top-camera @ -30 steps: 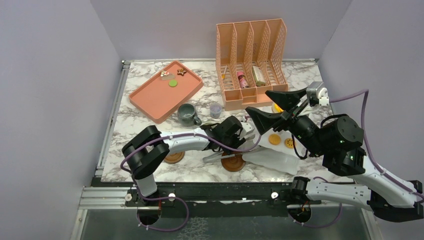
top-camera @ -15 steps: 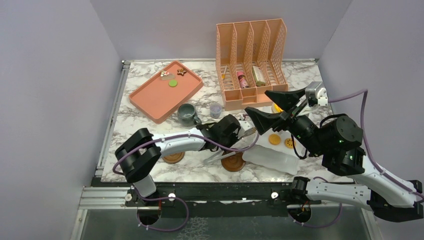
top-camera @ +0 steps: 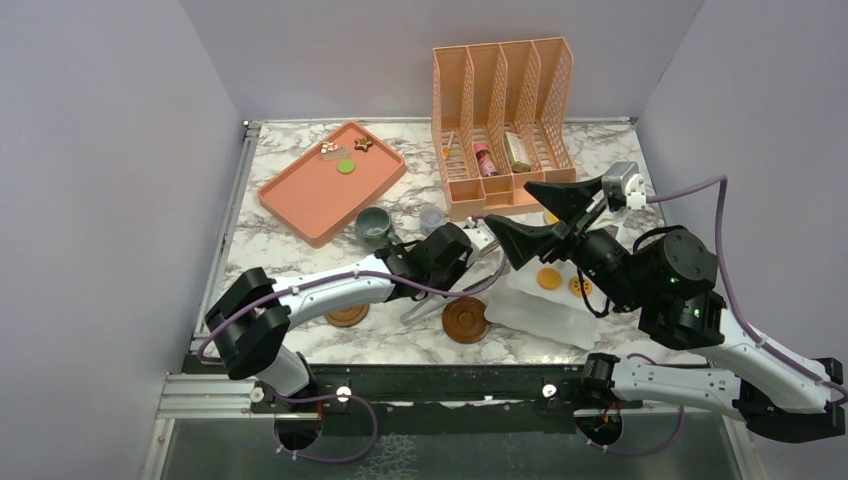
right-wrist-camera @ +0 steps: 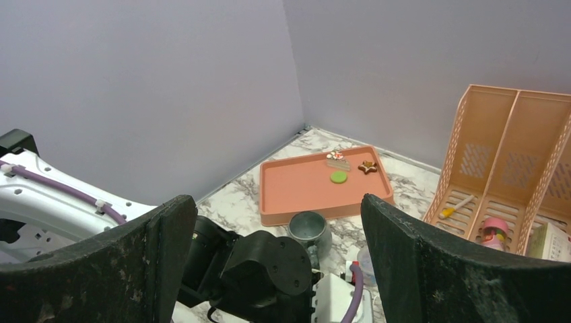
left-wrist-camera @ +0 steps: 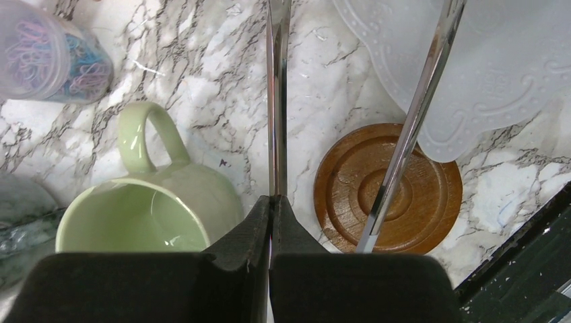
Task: Serve the afternoon tea
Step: Pick up the clamp from the desert table.
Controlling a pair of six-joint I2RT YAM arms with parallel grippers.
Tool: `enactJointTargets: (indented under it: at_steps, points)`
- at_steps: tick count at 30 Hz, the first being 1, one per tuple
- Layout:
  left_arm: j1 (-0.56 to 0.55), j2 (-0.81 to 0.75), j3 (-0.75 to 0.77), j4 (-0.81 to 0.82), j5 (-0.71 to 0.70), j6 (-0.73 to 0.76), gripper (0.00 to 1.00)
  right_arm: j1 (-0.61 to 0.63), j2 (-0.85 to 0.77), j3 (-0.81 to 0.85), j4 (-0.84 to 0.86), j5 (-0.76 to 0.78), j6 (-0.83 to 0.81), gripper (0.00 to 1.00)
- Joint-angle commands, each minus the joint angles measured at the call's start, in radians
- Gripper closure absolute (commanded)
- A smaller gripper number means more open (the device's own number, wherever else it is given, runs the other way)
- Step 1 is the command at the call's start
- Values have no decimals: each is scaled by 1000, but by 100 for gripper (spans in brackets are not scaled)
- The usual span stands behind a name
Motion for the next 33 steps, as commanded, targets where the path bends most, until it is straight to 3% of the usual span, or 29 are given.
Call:
enactJointTargets:
  at_steps: [1, 18, 27, 33]
  points:
    - [16, -62, 37, -8, -77, -50, 100, -3, 13, 41, 0, -10, 15, 3]
    - [110, -194, 71, -21, -280, -153, 100, -3, 35, 30, -16, -47, 85, 3]
    - [256, -276, 47, -96, -359, -303, 100, -3, 90, -32, 27, -139, 183, 3]
    - [286, -427, 25, -116, -335, -416, 100, -3, 224, -71, 135, -206, 329, 12]
